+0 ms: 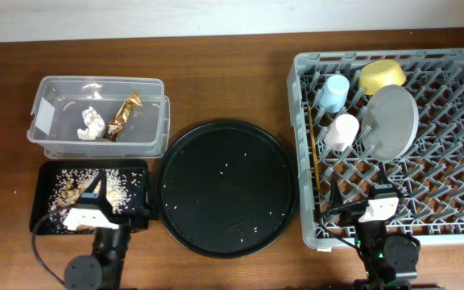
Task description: Sort waste into correct bins and load items into the dishwasher rack
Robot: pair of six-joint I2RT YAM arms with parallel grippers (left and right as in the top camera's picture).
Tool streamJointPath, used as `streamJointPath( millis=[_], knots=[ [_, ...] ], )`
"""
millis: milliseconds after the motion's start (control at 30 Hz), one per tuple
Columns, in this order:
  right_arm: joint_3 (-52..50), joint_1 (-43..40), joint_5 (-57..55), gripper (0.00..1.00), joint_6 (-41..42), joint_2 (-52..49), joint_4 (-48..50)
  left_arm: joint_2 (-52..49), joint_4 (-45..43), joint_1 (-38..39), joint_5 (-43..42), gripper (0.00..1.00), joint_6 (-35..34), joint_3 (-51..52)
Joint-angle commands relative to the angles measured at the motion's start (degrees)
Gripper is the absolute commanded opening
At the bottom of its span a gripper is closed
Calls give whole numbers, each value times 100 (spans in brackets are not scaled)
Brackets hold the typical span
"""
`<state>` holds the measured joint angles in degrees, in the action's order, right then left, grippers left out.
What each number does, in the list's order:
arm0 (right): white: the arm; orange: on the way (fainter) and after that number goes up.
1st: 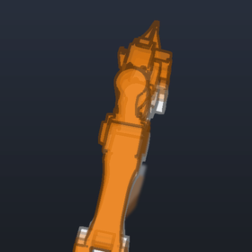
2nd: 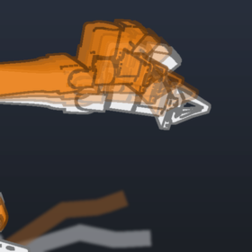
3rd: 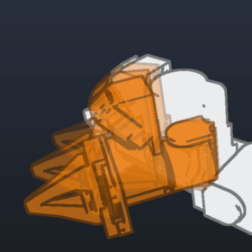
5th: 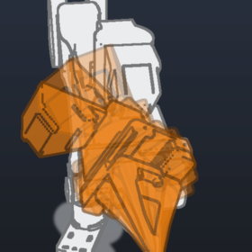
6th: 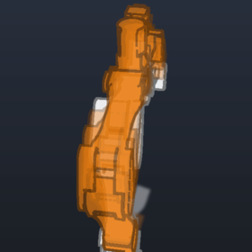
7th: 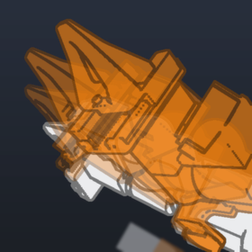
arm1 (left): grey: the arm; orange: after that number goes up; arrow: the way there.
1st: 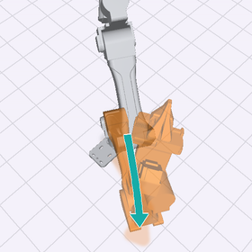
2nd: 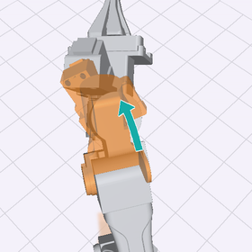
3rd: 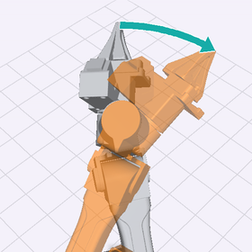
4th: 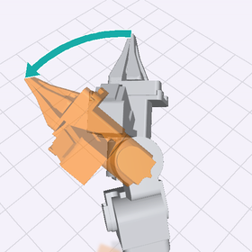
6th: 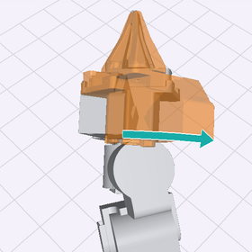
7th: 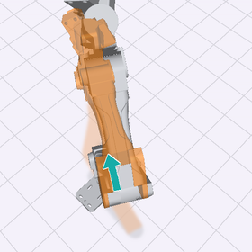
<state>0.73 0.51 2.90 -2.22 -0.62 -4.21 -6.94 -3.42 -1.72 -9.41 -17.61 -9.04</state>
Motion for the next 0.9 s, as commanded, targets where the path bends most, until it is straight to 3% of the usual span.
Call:
streamJointPath(
  millis=[0, 100, 200, 333, 400, 500, 867],
  knots=[
    [-42, -26, 48, 98, -35, 42, -2, 282, -127, -33, -61, 100, 31, 570],
    [-42, -26, 48, 98, -35, 42, -4, 514, -15, -31, 28, 99, 55, 857],
    [-42, -26, 48, 98, -35, 42, -2, 667, 636, -26, 249, 99, 313, 857],
    [-42, -26, 48, 98, -35, 42, -2, 667, 745, 70, 286, 99, 1932, 857],
    [-42, -26, 48, 98, -35, 42, -2, 667, 761, 151, 422, 99, 2304, 857],
    [-42, -26, 48, 98, -35, 42, -2, 667, 824, 258, 955, 99, 2312, 857],
    [-42, -26, 48, 98, -35, 42, -2, 667, 820, 192, 986, 99, 2159, 857]
  ],
)
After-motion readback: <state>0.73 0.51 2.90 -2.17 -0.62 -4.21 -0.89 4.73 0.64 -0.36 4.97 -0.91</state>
